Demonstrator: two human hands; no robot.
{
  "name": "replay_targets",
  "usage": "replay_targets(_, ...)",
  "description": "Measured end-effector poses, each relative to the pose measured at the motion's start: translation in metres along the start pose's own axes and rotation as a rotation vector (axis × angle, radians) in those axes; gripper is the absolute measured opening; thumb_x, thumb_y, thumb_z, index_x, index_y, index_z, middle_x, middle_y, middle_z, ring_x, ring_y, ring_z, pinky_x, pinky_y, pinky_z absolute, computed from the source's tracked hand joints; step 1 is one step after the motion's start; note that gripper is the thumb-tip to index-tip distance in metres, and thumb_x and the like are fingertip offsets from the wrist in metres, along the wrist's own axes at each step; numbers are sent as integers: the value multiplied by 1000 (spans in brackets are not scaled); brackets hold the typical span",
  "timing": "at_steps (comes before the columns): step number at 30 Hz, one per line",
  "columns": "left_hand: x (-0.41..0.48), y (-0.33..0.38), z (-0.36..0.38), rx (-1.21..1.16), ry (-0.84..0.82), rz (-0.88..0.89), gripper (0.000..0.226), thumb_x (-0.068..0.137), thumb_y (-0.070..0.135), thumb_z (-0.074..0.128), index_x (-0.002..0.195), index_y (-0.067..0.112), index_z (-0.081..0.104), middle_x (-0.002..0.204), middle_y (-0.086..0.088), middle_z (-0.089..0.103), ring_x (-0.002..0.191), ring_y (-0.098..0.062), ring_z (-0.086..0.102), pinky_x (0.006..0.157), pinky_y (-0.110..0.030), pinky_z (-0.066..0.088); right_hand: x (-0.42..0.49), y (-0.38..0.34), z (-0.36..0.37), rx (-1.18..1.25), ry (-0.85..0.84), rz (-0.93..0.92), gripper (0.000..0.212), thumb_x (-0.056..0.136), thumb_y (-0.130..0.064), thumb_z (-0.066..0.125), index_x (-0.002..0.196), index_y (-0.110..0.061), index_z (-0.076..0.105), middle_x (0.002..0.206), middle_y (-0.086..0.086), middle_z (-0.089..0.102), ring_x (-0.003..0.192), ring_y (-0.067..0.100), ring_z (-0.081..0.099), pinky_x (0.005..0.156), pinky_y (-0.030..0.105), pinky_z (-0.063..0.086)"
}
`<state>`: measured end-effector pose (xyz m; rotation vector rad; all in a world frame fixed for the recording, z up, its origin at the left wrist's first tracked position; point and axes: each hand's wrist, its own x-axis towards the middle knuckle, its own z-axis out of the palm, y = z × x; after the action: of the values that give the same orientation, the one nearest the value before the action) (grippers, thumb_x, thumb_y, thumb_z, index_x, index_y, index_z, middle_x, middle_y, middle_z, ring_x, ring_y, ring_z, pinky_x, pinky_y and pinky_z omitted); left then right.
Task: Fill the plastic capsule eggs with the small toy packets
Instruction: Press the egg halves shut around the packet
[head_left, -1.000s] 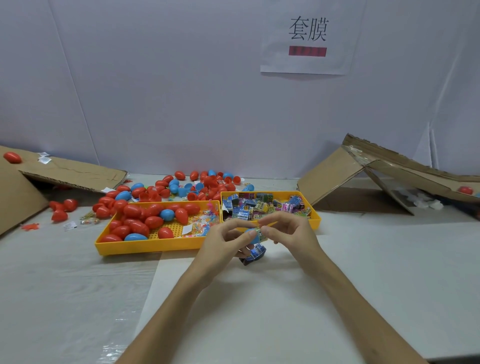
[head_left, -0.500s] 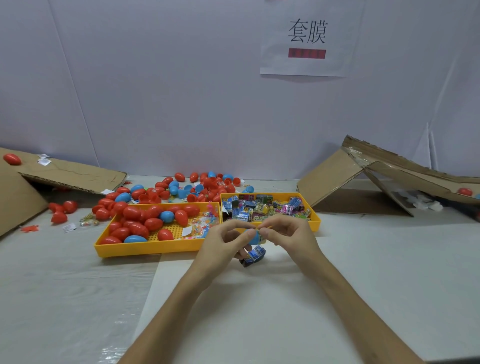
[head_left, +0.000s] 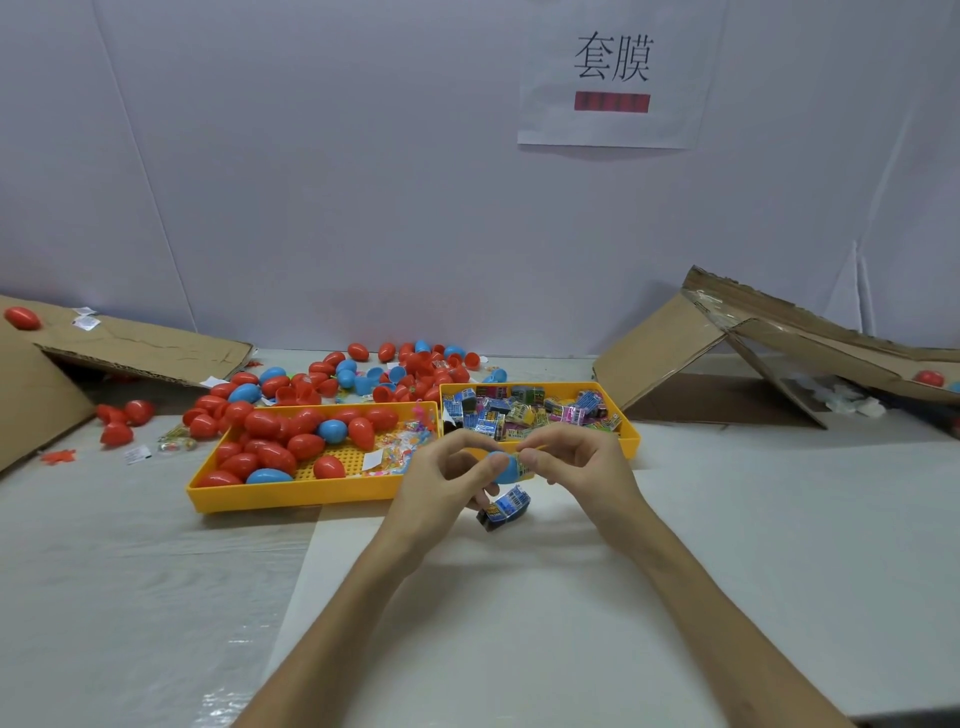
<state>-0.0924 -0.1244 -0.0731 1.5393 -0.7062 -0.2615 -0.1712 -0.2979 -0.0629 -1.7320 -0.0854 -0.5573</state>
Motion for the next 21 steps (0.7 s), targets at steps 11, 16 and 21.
replay_targets(11,-1,2,0,48,-2,18,12,90,28,72,99,21,72,72,-5,73,64,-12,67,62,-23,56,0,0,1,3,-23,-8,16,87,-3,74,87,-19,78,82,-5,74,74,4,68,64,16,52)
replay_targets(16,-2,3,0,48,-22,25,13,92,24,72,103,19,76,73,-13,71,65,-13,66,60,-22,54,-1,3,1,30,-37,1,22,86,-3,75,84,-24,80,88,3,75,83,14,70,72,22,54)
replay_targets(21,-4,6,1,36,-23,17,26,84,39,71,102,21,75,75,-12,73,64,-15,67,60,-22,54,0,5,1,-49,-5,-2,15,86,-11,78,94,-24,78,98,-3,74,85,14,69,74,28,57)
